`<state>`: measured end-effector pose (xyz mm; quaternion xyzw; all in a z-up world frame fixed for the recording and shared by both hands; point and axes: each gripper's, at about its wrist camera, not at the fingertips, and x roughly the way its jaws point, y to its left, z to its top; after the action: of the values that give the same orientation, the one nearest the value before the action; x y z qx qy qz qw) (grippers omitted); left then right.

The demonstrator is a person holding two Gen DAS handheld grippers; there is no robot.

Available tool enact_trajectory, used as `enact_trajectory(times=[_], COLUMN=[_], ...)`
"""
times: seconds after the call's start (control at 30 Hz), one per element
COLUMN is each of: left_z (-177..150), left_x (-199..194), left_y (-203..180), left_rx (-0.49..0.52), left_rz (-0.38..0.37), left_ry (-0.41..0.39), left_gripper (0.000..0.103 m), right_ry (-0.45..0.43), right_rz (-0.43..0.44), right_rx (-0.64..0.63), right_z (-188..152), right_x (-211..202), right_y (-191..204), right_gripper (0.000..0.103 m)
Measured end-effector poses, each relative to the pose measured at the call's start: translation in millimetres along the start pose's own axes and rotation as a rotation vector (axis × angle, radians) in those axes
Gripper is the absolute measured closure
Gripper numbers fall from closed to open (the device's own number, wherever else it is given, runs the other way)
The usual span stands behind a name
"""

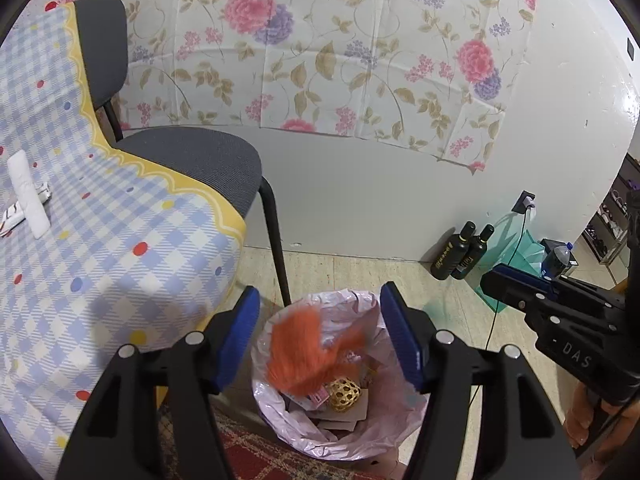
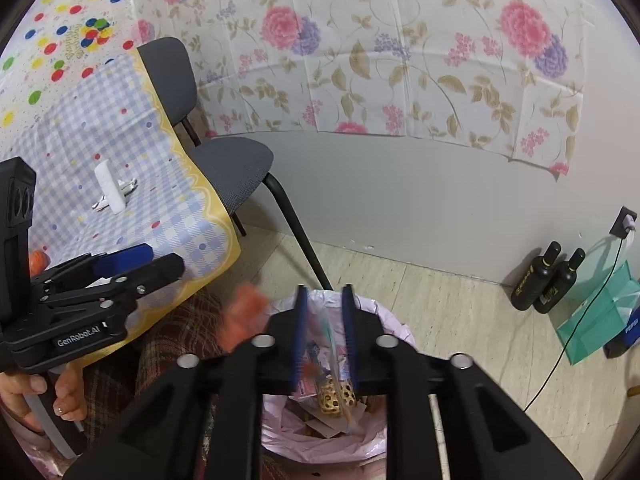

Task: Collect trash
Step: 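Carry the glove and packet over the pink bin and open both tools, then move both open tools back over the chair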

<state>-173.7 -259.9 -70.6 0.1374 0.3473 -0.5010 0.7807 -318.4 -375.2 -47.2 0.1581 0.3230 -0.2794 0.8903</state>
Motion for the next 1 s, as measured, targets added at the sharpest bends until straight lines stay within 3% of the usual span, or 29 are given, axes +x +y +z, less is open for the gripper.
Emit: enact_trajectory(times=[0.2, 0.5, 1.0], left_z=[2.2, 10.8, 11.6], left_x=[-19.8, -56.6, -129.9], left_y=[23.2, 63.9, 170.6], left_rx=[-0.058, -0.139, -0.306], left_rz=[0.073, 0.179, 0.409], left_ry=[-0.046, -0.116, -0.180], left_gripper=[0.042, 0.042, 0.042], right_ry=[-0.057, -0.107, -0.142], right_rz=[0.025, 0.104, 0.304], right_rx=[-0.009, -0.069, -0.245], right_z=[13.0, 36.1, 87.8], right_x=[-8.3, -5.3, 21.2], right_y=[5.5, 44.7, 162.5], right_gripper=[0.080, 0.080, 0.080])
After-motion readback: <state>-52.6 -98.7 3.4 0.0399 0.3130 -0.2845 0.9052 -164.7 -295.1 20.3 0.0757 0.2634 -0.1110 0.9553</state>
